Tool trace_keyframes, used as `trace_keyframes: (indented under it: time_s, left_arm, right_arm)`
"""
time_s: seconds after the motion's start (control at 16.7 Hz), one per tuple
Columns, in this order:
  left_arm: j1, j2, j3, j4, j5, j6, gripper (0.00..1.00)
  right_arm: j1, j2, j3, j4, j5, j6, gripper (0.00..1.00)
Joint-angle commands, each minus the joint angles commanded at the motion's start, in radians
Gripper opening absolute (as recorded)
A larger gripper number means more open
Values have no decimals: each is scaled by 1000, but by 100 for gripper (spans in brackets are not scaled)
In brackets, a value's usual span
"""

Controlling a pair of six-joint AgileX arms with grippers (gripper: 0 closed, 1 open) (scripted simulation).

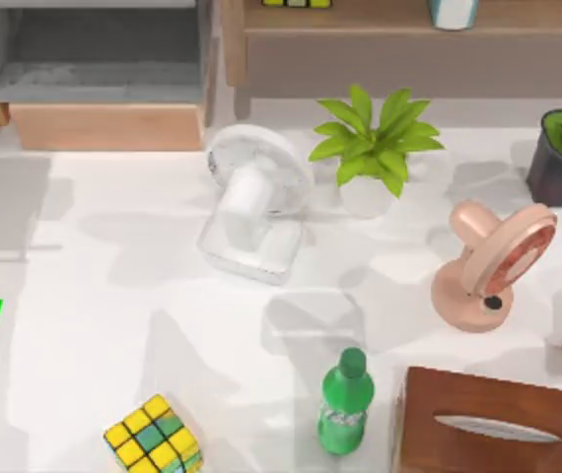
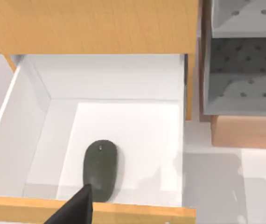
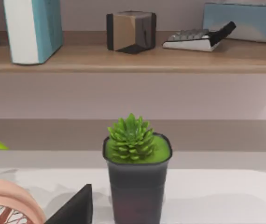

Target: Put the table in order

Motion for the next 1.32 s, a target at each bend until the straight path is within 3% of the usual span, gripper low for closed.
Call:
trace_keyframes:
  time_s: [0.42,0.72,1.02,1.32]
  left_arm:
    - [119,866,771,-439,-5,98,100]
    - [174,1305,1163,-673,7,143,100]
    - [173,1495,1357,-773,26,168,100]
    - [170,1504,1368,-777,28,169,100]
  right_arm:
    - [0,0,0,0,0,0,100]
    - [0,0,0,0,0,0,100]
    - [0,0,0,0,0,0,100]
    - [0,0,0,0,0,0,100]
